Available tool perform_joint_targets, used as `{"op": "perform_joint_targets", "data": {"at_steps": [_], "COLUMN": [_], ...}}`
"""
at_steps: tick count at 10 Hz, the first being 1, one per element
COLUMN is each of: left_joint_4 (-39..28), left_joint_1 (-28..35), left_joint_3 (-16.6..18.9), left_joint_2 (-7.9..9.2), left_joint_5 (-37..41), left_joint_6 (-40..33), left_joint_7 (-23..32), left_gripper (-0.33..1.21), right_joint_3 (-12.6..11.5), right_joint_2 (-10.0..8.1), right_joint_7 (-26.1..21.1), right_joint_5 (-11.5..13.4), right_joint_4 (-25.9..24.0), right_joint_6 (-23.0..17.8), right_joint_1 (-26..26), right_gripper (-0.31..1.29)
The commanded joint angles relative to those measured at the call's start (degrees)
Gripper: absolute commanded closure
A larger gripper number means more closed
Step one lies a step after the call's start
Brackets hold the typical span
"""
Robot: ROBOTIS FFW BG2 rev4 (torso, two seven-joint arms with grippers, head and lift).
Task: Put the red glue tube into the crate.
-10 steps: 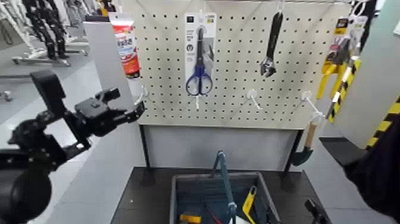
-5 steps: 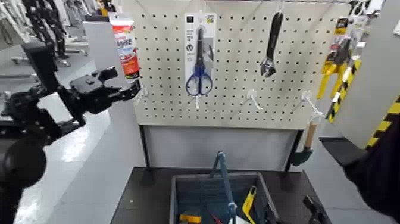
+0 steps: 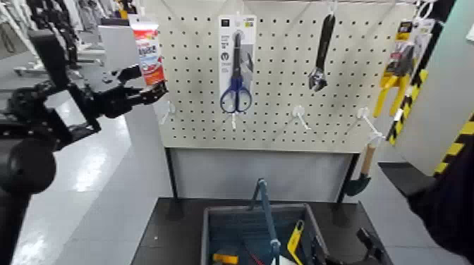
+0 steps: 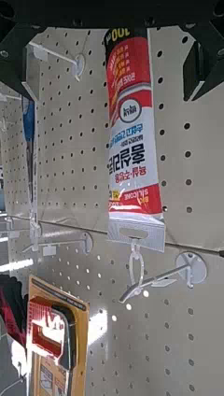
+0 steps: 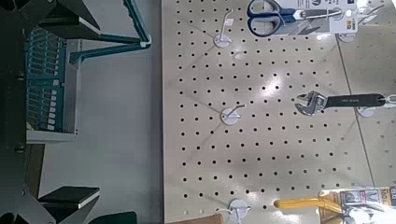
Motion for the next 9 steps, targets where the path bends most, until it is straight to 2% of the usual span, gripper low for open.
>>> {"op": "perform_joint_targets", "data": {"at_steps": [1, 6, 7, 9], "left_joint_4": [4.08, 8.74, 9.09, 9.35], "left_joint_1": [-3.40, -6.91, -7.18, -7.62], "left_joint_3": [-1.26, -2.40, -2.40, -3.37], "left_joint_2": [0.54, 1.86, 2.04, 2.21], "left_joint_5": [-0.12, -0.65, -0.73, -1.26], "left_joint_6": [-0.88, -0.97, -1.06, -0.88], "left_joint_7": [-2.77, -7.34, -7.87, -8.31], "left_gripper": [0.15, 0.18, 0.25, 1.07], "right_joint_3": [0.21, 0.39, 0.39, 0.48], "right_joint_2": [0.97, 1.05, 1.05, 1.14], "right_joint_7": [0.13, 0.30, 0.30, 0.30], "right_joint_5": [-0.09, -0.09, -0.09, -0.09], "right_joint_4": [0.19, 0.36, 0.36, 0.36], "right_joint_6": [-0.09, 0.00, -0.09, -0.09], "right_joint_1": [-0.40, -0.76, -0.76, -0.76], "right_gripper": [0.12, 0.12, 0.12, 0.12]}}
